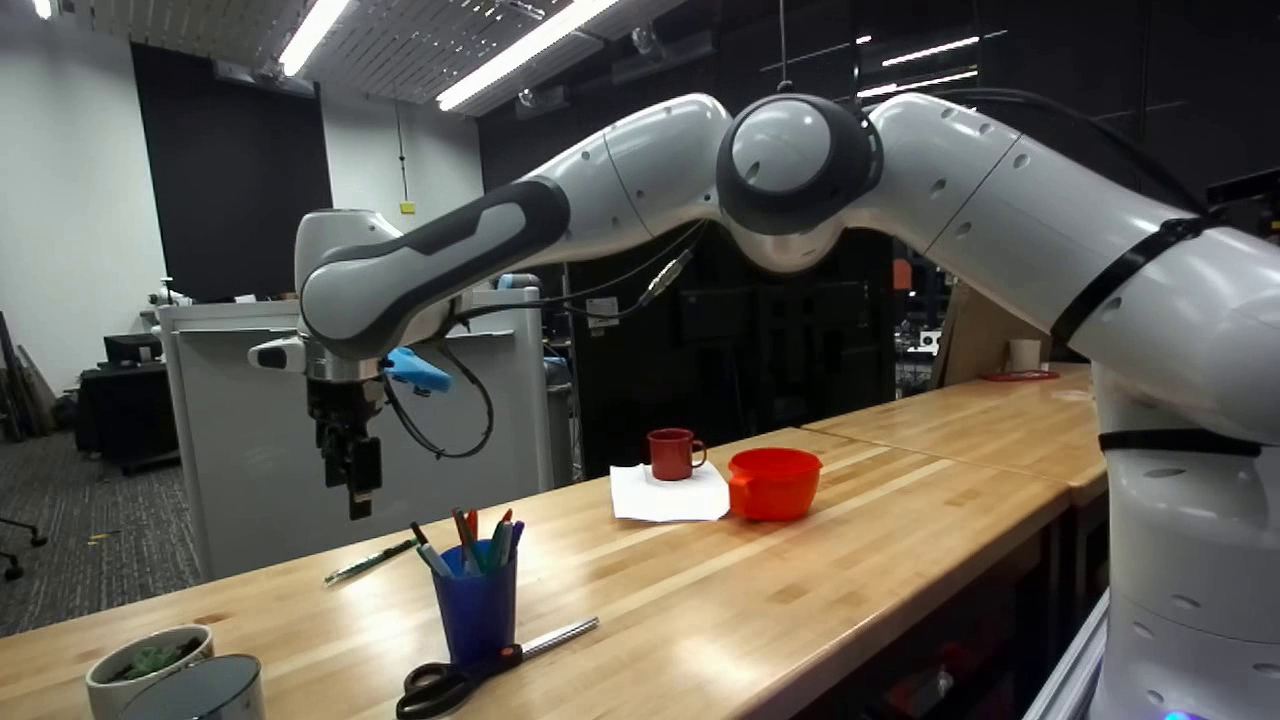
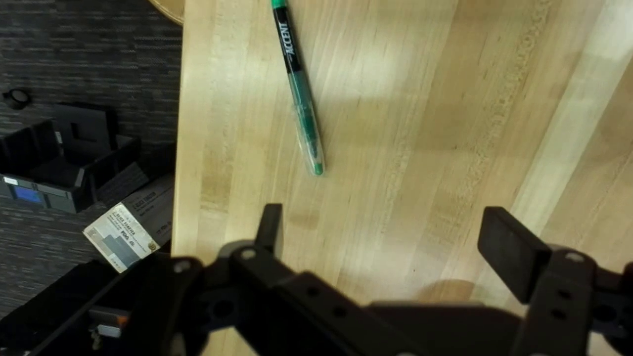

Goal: Lift the pencil from the table and put it in the blue cup

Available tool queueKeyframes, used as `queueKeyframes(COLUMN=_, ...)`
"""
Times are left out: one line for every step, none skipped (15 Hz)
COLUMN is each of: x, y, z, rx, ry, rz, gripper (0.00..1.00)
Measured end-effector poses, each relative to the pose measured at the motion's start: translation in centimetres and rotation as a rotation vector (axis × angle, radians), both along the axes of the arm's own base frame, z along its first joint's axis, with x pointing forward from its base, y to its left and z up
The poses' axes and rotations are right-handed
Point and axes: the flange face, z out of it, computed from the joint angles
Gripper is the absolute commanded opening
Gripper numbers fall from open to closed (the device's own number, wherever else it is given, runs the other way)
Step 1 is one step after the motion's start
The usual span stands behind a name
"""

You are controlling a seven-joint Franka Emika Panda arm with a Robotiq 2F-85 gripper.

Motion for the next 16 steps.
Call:
queueKeyframes(x=0.4, y=-0.2, z=-0.6, rx=-0.008, ry=0.004, rz=0.013, gripper=1.00)
queueKeyframes(x=0.8, y=-0.4, z=-1.1, rx=-0.014, ry=0.010, rz=0.024, gripper=1.00)
queueKeyframes(x=1.2, y=-0.5, z=-1.6, rx=-0.019, ry=0.016, rz=0.032, gripper=1.00)
queueKeyframes(x=1.6, y=-0.6, z=-2.1, rx=-0.024, ry=0.022, rz=0.037, gripper=1.00)
queueKeyframes(x=2.0, y=-0.7, z=-2.6, rx=-0.029, ry=0.028, rz=0.042, gripper=1.00)
queueKeyframes(x=2.3, y=-0.8, z=-3.1, rx=-0.033, ry=0.035, rz=0.045, gripper=1.00)
queueKeyframes(x=2.6, y=-0.9, z=-3.5, rx=-0.036, ry=0.041, rz=0.047, gripper=1.00)
queueKeyframes(x=2.9, y=-0.9, z=-3.9, rx=-0.039, ry=0.046, rz=0.049, gripper=1.00)
queueKeyframes(x=3.1, y=-1.0, z=-4.2, rx=-0.042, ry=0.051, rz=0.050, gripper=1.00)
queueKeyframes(x=3.3, y=-1.0, z=-4.5, rx=-0.044, ry=0.055, rz=0.050, gripper=1.00)
queueKeyframes(x=3.4, y=-1.1, z=-4.8, rx=-0.047, ry=0.060, rz=0.051, gripper=1.00)
queueKeyframes(x=3.5, y=-1.1, z=-5.1, rx=-0.050, ry=0.065, rz=0.052, gripper=1.00)
queueKeyframes(x=3.6, y=-1.0, z=-5.3, rx=-0.052, ry=0.069, rz=0.052, gripper=1.00)
queueKeyframes(x=3.6, y=-1.0, z=-5.7, rx=-0.053, ry=0.073, rz=0.051, gripper=1.00)
queueKeyframes(x=3.6, y=-0.9, z=-5.9, rx=-0.048, ry=0.076, rz=0.051, gripper=1.00)
queueKeyframes(x=3.6, y=-0.8, z=-6.3, rx=-0.045, ry=0.081, rz=0.055, gripper=1.00)
